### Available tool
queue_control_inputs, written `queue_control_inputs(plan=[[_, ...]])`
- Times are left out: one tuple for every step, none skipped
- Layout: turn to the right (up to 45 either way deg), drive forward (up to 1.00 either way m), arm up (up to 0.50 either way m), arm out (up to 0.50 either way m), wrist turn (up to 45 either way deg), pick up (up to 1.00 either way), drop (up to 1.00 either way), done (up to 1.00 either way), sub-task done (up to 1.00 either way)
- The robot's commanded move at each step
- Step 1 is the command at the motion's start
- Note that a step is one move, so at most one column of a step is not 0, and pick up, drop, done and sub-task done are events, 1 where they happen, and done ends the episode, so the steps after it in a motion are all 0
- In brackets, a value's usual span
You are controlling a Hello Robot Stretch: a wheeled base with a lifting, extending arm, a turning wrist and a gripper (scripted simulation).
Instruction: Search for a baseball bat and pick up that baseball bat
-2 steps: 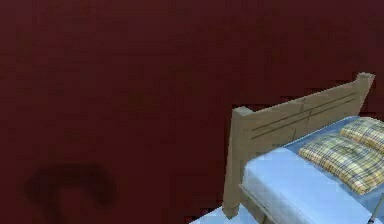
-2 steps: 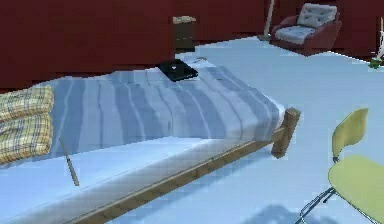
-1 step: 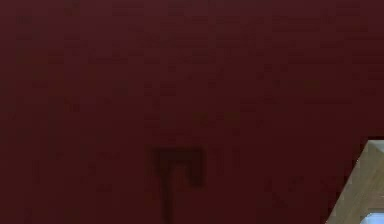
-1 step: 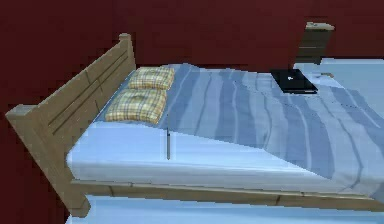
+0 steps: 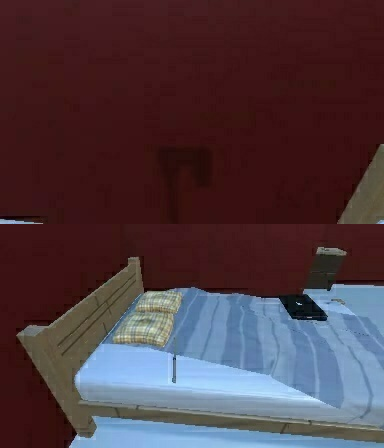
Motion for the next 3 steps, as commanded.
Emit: queue_control_inputs(plan=[[45.0, 0.00, 0.00, 0.00, 0.0, 0.00, 0.00, 0.00, 0.00], [45.0, 0.00, 0.00, 0.00, 0.0, 0.00, 0.00, 0.00, 0.00], [21.0, 0.00, 0.00, 0.00, 0.0, 0.00, 0.00, 0.00, 0.00]])
